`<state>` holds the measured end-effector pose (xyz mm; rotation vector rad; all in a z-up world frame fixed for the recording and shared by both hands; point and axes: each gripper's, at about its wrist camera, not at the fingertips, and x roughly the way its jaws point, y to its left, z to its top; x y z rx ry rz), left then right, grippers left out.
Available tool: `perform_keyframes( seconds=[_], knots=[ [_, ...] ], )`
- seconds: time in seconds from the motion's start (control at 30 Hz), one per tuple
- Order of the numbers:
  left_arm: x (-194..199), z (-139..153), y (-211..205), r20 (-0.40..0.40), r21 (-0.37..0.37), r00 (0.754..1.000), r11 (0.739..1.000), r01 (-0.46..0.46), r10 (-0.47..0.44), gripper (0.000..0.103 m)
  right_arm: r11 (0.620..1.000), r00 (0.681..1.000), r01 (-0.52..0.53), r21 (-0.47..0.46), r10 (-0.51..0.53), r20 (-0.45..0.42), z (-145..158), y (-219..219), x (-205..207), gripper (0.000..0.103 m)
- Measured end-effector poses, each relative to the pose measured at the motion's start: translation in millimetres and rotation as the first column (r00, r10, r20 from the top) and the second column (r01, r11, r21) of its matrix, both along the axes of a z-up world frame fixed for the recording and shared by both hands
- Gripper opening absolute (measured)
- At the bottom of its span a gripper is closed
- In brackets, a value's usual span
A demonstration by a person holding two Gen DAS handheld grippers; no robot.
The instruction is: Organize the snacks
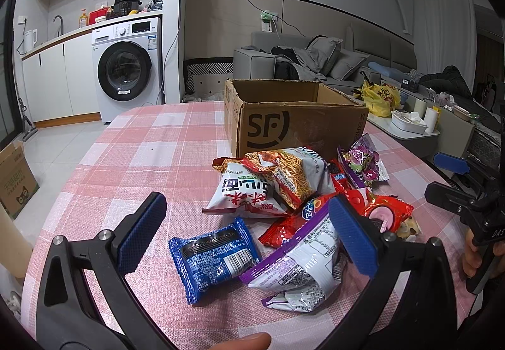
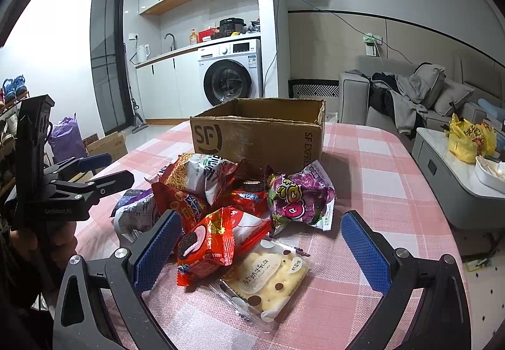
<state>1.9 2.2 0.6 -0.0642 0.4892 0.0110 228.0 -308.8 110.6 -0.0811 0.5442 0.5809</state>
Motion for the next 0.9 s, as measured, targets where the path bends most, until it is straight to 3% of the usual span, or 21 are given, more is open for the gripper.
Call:
perform_keyframes(
  seconds=[0.9],
  knots=[
    [0.2, 0.1, -0.4, -0.001, 0.001, 1.000, 1.000, 0.001, -0.001, 0.103, 1.000, 1.000, 0.003, -0.007, -0.003, -0.005, -1.3, -1.1, 1.5, 0.103]
  ],
)
